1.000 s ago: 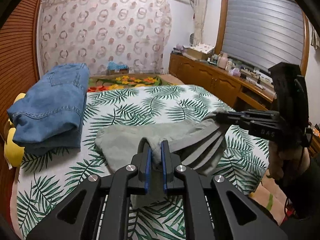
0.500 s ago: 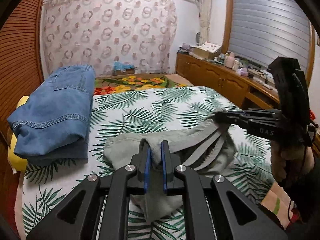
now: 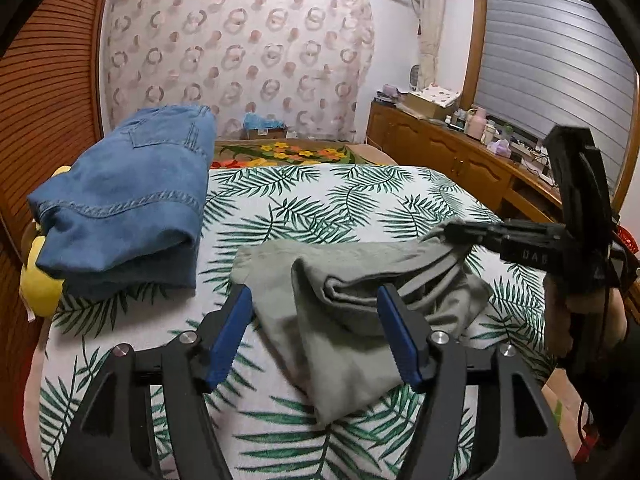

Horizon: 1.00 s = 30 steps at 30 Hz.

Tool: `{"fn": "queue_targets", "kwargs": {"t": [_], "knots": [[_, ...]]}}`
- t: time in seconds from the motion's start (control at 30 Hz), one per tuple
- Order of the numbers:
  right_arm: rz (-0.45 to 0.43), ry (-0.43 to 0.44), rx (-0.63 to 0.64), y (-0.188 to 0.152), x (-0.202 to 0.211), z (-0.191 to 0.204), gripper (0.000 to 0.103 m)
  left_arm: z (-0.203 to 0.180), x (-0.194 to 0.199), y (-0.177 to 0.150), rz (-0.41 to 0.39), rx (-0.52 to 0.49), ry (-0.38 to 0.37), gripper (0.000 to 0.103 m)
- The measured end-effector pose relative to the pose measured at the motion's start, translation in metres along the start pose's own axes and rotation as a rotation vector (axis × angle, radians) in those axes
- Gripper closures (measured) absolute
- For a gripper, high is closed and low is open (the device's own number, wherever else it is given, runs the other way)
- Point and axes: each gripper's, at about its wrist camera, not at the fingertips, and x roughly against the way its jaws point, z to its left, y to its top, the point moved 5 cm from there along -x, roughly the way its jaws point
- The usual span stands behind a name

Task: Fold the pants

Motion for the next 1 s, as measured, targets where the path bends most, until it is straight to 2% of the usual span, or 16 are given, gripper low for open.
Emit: {"fn": "queue_targets", "kwargs": {"t": [0.1, 0.23, 0.6, 0.8, 1.0], "knots": [[0.007, -0.02, 0.016, 0.001, 0.002, 0.0, 0.083, 0.0, 0.001, -0.009, 0.017, -0.006, 0.003, 0.037], [0.011, -0.039, 0.023, 0.0, 0.009, -0.004, 0.081, -0.004, 0.001, -0.022, 0.04, -0.009, -0.022, 0.037], [0.107, -0.071, 0.069, -0.048, 0.025, -0.013, 0.08, -0.012, -0.01, -0.04, 0.108, -0.047, -0.013, 0.037], [0.119, -0.032, 0.045, -0.059, 0.033, -0.014, 0.08, -0.016, -0.011, -0.047, 0.125, -0.057, -0.026, 0.056], [0.129, -0.016, 0.062, -0.06, 0.032, -0.013, 0.08, -0.015, -0.018, -0.052, 0.15, -0.061, -0.016, 0.059]]}}
